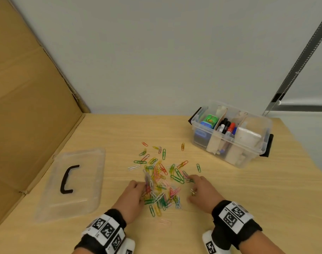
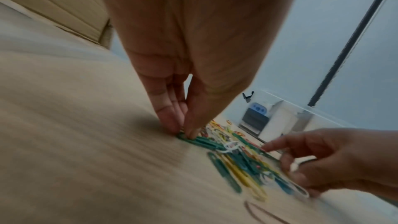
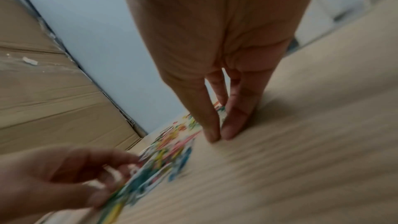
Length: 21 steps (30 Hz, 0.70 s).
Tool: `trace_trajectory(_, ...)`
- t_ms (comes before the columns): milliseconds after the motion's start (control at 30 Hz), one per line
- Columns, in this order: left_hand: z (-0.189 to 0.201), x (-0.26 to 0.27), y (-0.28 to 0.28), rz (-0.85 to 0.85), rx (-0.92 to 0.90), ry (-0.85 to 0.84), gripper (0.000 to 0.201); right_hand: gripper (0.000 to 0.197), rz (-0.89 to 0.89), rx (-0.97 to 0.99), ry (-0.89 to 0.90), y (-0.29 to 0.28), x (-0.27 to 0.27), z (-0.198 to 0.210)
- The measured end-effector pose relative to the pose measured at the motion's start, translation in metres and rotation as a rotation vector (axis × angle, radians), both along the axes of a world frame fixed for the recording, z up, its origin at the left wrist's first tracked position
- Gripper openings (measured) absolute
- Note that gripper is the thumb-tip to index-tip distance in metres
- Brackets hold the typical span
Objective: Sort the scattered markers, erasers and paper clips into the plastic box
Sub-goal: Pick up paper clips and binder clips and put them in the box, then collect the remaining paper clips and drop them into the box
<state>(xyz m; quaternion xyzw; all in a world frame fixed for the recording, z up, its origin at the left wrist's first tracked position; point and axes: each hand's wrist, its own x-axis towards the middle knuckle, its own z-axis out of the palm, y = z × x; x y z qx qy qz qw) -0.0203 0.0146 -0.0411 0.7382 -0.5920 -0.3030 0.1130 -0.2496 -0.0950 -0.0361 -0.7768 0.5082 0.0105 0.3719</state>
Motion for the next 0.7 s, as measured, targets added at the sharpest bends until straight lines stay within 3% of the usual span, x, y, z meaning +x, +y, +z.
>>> trace_trajectory(167, 0.010, 0.017, -0.029, 0.065, -0.096, -0.078, 0.048, 0.041, -0.109, -0.203, -0.113, -0.005, 0.017, 0.002)
trace_trajectory(267, 0.013, 0.045, -0.049, 0.141, -0.122, -0.181, 0.057, 0.044, -0.161, -0.371, 0.004, -0.024, 0.016, 0.004)
trace_trajectory(433, 0.004, 0.058, -0.067, 0.049, -0.036, -0.240, 0.070, 0.065, -0.048, -0.129, 0.206, -0.032, 0.026, -0.009)
trace_trajectory(700, -0.004, 0.024, -0.039, -0.179, -0.065, -0.007, 0.066, 0.070, 0.222, -0.116, 0.009, 0.007, 0.008, -0.011)
